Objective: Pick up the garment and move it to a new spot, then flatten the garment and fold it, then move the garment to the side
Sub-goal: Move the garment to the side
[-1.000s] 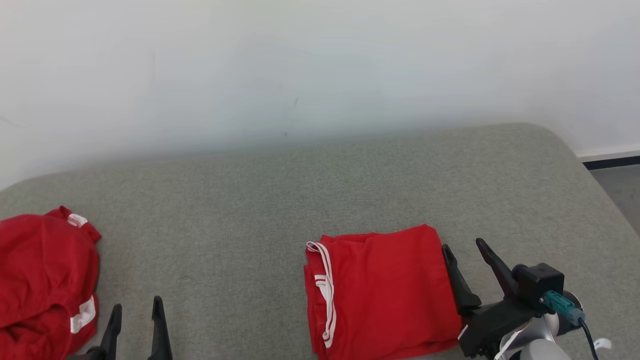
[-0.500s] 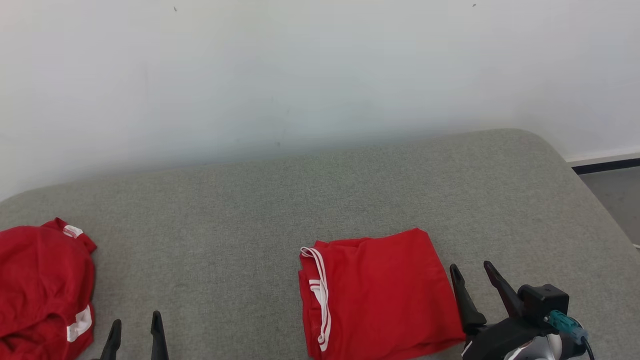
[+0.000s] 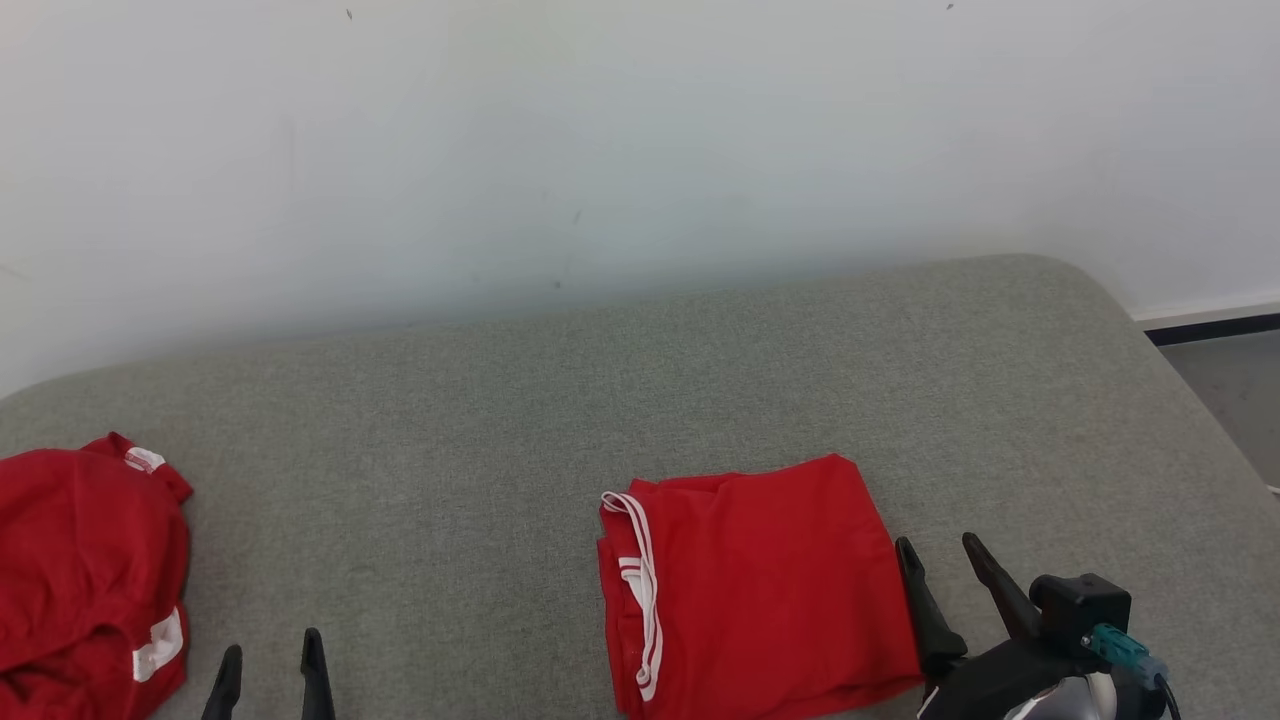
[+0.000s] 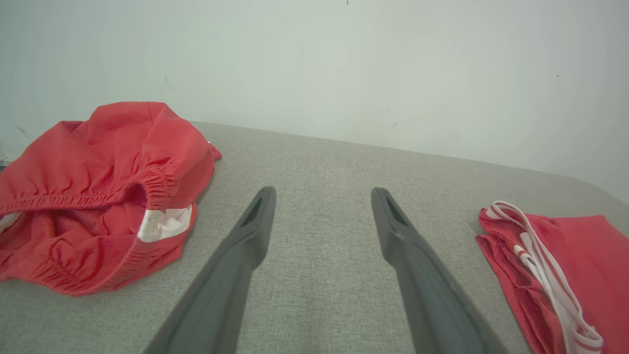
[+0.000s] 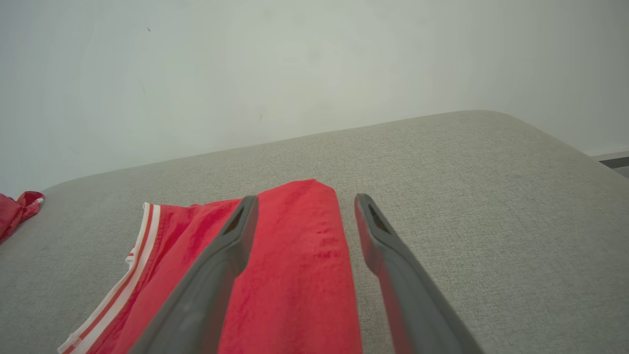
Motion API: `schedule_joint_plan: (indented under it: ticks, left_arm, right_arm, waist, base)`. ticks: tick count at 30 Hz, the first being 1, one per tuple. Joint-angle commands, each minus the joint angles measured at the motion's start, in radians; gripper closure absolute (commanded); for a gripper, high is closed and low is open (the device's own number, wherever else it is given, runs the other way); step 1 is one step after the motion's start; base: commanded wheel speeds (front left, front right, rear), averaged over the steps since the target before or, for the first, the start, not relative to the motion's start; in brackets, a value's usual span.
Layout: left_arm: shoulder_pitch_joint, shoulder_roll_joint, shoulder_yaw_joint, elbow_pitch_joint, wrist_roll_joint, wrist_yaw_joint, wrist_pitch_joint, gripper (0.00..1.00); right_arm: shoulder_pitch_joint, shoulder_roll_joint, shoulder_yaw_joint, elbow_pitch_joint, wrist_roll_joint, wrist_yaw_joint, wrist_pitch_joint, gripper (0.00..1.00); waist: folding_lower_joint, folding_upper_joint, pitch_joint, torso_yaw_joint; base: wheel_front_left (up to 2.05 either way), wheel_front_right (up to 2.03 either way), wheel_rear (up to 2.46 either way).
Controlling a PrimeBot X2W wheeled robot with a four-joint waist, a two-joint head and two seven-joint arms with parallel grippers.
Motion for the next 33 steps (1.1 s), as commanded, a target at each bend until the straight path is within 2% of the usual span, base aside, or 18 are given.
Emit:
schedule_joint_plan:
  ticks: [1,11,16,18,22,23,27,33]
  left_arm:
    - [0.006,0.000,0.004,0.001,0.006,0.004,0.000,0.00]
    - [0.004,0.000,-0.004,-0.004,0.008,0.006,0.000,0.00]
    - [0.005,0.000,-0.016,-0.004,0.010,0.005,0.000,0.00]
    - [0.004,0.000,-0.024,-0.007,0.011,0.004,0.000,0.00]
    - [0.001,0.000,-0.039,-0.012,0.011,0.003,0.000,0.00]
    - [0.001,0.000,-0.039,-0.012,0.011,0.003,0.000,0.00]
    - [-0.008,0.000,-0.054,-0.013,0.011,0.002,0.000,0.00]
    - [-0.028,0.000,-0.071,-0.006,0.018,-0.003,0.000,0.00]
  right_arm:
    - [0.008,0.003,-0.001,0.002,-0.001,-0.002,0.004,0.00]
    - [-0.003,0.001,-0.006,0.002,-0.006,-0.002,0.008,0.00]
    - [-0.034,-0.019,-0.008,0.003,-0.004,-0.002,0.045,0.00]
    - [-0.052,-0.030,0.003,0.020,0.014,-0.002,0.111,0.00]
    - [-0.106,-0.059,0.010,0.071,0.036,-0.002,0.318,0.00]
    - [-0.106,-0.059,0.010,0.071,0.036,-0.002,0.318,0.00]
    - [-0.148,-0.082,-0.022,0.125,0.025,-0.002,0.455,0.00]
    - [-0.200,-0.074,-0.075,0.206,-0.005,-0.002,0.562,0.00]
  waist:
    - [0.0000,0.0000,0.001,0.000]
    - [0.0000,0.0000,0.009,0.006]
    - [0.0000,0.0000,0.015,0.018]
    - [0.0000,0.0000,0.020,0.027]
    - [0.0000,0.0000,0.040,0.052]
    - [0.0000,0.0000,0.040,0.052]
    - [0.0000,0.0000,0.068,0.087]
    - [0.0000,0.0000,0.115,0.139]
  base:
    - [0.00,0.00,0.00]
    - [0.00,0.00,0.00]
    - [0.00,0.00,0.00]
    - [0.00,0.00,0.00]
    - [0.00,0.00,0.00]
    - [0.00,0.00,0.00]
    - [0.00,0.00,0.00]
    - [0.00,0.00,0.00]
